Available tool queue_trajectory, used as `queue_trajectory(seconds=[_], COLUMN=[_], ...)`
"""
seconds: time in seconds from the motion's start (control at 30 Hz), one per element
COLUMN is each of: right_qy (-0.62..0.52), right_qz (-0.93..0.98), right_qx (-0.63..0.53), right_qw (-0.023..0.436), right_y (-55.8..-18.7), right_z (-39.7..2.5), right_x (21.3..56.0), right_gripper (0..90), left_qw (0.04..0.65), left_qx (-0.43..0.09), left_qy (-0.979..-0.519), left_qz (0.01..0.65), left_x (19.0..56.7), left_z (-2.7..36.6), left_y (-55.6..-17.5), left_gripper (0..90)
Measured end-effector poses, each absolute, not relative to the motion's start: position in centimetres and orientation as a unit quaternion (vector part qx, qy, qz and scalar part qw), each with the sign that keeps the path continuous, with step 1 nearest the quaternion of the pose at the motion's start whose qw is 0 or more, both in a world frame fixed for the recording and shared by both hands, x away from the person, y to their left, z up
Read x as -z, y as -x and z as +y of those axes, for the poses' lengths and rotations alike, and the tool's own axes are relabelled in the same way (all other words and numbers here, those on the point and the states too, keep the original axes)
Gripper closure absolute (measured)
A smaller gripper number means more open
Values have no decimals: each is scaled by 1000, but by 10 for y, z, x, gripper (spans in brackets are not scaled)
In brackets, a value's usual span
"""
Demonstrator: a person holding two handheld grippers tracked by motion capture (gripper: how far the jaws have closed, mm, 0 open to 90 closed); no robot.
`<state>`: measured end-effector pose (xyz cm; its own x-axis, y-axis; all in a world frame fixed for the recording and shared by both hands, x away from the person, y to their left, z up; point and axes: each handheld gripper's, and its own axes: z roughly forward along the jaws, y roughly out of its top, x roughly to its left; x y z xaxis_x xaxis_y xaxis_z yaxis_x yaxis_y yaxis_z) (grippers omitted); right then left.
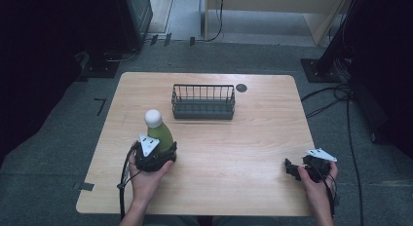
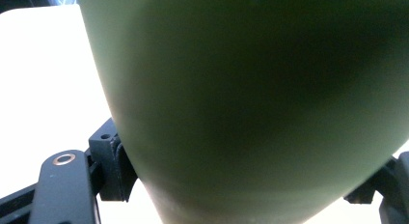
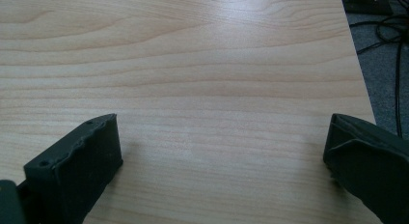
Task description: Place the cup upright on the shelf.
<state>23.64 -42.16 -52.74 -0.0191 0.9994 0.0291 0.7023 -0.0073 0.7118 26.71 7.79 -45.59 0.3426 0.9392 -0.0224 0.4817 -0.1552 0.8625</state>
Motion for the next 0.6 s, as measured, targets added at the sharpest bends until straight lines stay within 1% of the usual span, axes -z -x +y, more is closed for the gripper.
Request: queue_trajectory(seconds=[0.2, 0.6], right_qy=[-650, -650], right_qz=[655, 654], right_qx=[-285, -285], right_qw=[261, 261], right_y=[-236, -236], right_z=[-422, -422], right_x=[527, 527], right_gripper=[0, 0], left_qw=[418, 435], left_qx=[-277, -281], left_qy=[-699, -699], left_qz=[509, 494], left_x=[454, 435], left_z=[81, 81], left_y=[-271, -284], left_gripper=[210, 211])
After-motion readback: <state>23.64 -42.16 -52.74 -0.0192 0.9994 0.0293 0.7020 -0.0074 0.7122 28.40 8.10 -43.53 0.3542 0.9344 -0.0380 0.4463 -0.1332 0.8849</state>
